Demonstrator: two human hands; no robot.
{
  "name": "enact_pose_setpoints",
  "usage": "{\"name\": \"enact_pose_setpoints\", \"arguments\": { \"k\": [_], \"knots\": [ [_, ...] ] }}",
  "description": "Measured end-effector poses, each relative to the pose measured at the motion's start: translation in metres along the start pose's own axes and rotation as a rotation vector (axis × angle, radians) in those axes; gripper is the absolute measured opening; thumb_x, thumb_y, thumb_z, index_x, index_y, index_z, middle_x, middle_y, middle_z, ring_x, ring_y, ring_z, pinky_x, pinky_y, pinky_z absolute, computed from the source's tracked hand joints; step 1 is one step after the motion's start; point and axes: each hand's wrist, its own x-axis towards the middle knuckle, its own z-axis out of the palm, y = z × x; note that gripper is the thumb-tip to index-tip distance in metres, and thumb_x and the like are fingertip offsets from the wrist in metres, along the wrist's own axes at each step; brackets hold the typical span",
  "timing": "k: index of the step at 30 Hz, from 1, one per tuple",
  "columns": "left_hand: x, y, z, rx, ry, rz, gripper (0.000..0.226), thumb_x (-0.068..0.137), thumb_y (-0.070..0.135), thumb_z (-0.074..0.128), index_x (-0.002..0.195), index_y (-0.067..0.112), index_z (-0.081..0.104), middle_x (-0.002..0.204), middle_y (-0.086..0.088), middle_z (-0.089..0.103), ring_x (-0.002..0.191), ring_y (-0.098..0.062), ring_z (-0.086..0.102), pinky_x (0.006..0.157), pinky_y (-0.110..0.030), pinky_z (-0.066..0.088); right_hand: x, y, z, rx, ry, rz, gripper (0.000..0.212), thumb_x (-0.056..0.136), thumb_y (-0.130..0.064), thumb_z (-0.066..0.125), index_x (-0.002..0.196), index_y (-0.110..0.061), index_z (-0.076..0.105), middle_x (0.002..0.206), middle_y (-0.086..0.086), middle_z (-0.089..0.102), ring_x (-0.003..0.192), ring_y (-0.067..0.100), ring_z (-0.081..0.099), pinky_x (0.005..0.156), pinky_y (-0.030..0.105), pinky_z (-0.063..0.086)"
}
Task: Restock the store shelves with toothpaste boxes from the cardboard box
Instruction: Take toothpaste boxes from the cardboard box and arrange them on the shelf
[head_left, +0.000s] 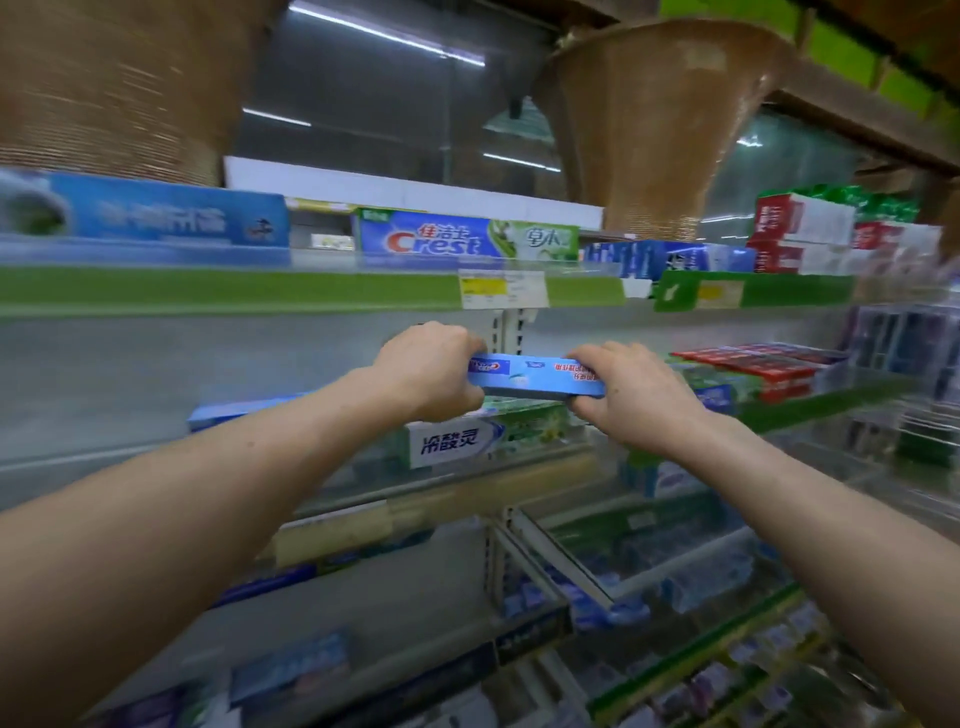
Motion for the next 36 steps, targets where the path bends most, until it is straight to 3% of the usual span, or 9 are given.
{"name": "enact_pose_setpoints", "arguments": {
  "k": [3, 10, 14, 18, 21, 25, 30, 33, 36],
  "knots": [
    [-0.015, -0.026, -0.010, -0.105, -0.050, -0.092, 0.036, 0.081, 0.028, 0.060, 0.117, 0.021, 0.058, 0.108, -0.002, 0.065, 0.093, -0.026, 0.060, 0.080, -0.034, 0.051, 0.011, -0.019, 0.008, 0.092, 0.016, -0.055, 0.034, 0.090, -0.029, 0.056, 0.123, -0.027, 0.052, 0.109, 0.002, 0.057, 0.096, 0.020, 0.045, 0.076, 0.038, 0.043],
    [-0.050, -0.077, -0.026, -0.575, -0.104, -0.419, 0.033, 0.093, 0.045, 0.051, 0.115, 0.022, 0.061, 0.117, -0.002, 0.058, 0.104, -0.022, 0.058, 0.079, -0.034, 0.052, 0.027, -0.064, 0.021, 0.183, 0.032, -0.151, 0.040, 0.092, -0.029, 0.054, 0.131, -0.028, 0.046, 0.112, 0.000, 0.051, 0.106, 0.020, 0.040, 0.075, 0.036, 0.039],
    [-0.067, -0.100, -0.023, -1.020, -0.138, -0.727, 0.027, 0.095, 0.039, 0.053, 0.107, 0.016, 0.058, 0.104, -0.009, 0.060, 0.075, -0.026, 0.067, 0.067, -0.038, 0.059, 0.035, -0.095, 0.030, 0.193, 0.036, -0.209, 0.042, 0.091, -0.030, 0.055, 0.132, -0.030, 0.048, 0.114, 0.001, 0.054, 0.112, 0.023, 0.041, 0.075, 0.034, 0.039],
    [-0.080, -0.122, -0.021, -1.326, 0.002, -0.899, 0.014, 0.095, 0.020, 0.056, 0.098, 0.006, 0.054, 0.090, -0.014, 0.059, 0.051, -0.023, 0.065, 0.053, -0.039, 0.057, 0.044, -0.120, 0.040, 0.230, 0.023, -0.225, 0.045, 0.088, -0.031, 0.060, 0.132, -0.029, 0.049, 0.117, 0.002, 0.053, 0.113, 0.025, 0.043, 0.087, 0.038, 0.046],
    [-0.085, -0.141, -0.020, -1.427, 0.105, -0.941, 0.008, 0.095, 0.009, 0.055, 0.088, 0.006, 0.051, 0.094, -0.014, 0.055, 0.073, -0.025, 0.062, 0.050, -0.039, 0.056, 0.054, -0.136, 0.045, 0.282, -0.064, -0.112, 0.069, 0.083, -0.039, 0.068, 0.142, -0.027, 0.035, 0.130, 0.007, 0.043, 0.116, 0.030, 0.048, 0.093, 0.041, 0.048],
    [-0.092, -0.163, -0.019, -1.492, 0.115, -0.938, 0.008, 0.095, 0.010, 0.055, 0.090, 0.005, 0.050, 0.101, -0.016, 0.057, 0.086, -0.024, 0.060, 0.050, -0.033, 0.057, 0.069, -0.153, 0.045, 0.472, -0.290, 0.009, 0.088, 0.080, -0.029, 0.074, 0.149, -0.029, 0.018, 0.139, 0.011, 0.037, 0.111, 0.032, 0.054, 0.081, 0.033, 0.048],
    [-0.101, -0.197, -0.013, -1.547, 0.142, -0.898, 0.015, 0.094, 0.004, 0.051, 0.105, 0.013, 0.055, 0.108, -0.014, 0.057, 0.089, -0.026, 0.062, 0.059, -0.035, 0.058, 0.082, -0.164, 0.052, 0.952, -0.351, 0.051, 0.075, 0.083, 0.003, 0.061, 0.147, -0.021, 0.029, 0.124, 0.007, 0.048, 0.089, 0.017, 0.060, 0.072, 0.027, 0.052],
    [-0.105, -0.211, -0.007, -1.533, 0.169, -0.896, 0.025, 0.094, -0.001, 0.049, 0.113, 0.014, 0.054, 0.113, -0.015, 0.053, 0.091, -0.028, 0.060, 0.060, -0.035, 0.059, 0.088, -0.170, 0.055, 0.948, -0.350, 0.015, 0.066, 0.084, 0.004, 0.062, 0.142, -0.018, 0.040, 0.129, 0.007, 0.053, 0.100, 0.018, 0.058, 0.077, 0.026, 0.049],
    [-0.105, -0.218, -0.005, -1.521, 0.169, -0.872, 0.026, 0.093, -0.007, 0.046, 0.103, 0.015, 0.056, 0.106, -0.013, 0.055, 0.087, -0.027, 0.060, 0.058, -0.033, 0.059, 0.091, -0.178, 0.058, 0.832, -0.335, -0.071, 0.064, 0.084, -0.002, 0.066, 0.141, -0.017, 0.041, 0.126, 0.002, 0.051, 0.099, 0.016, 0.055, 0.071, 0.021, 0.048]
  ]
}}
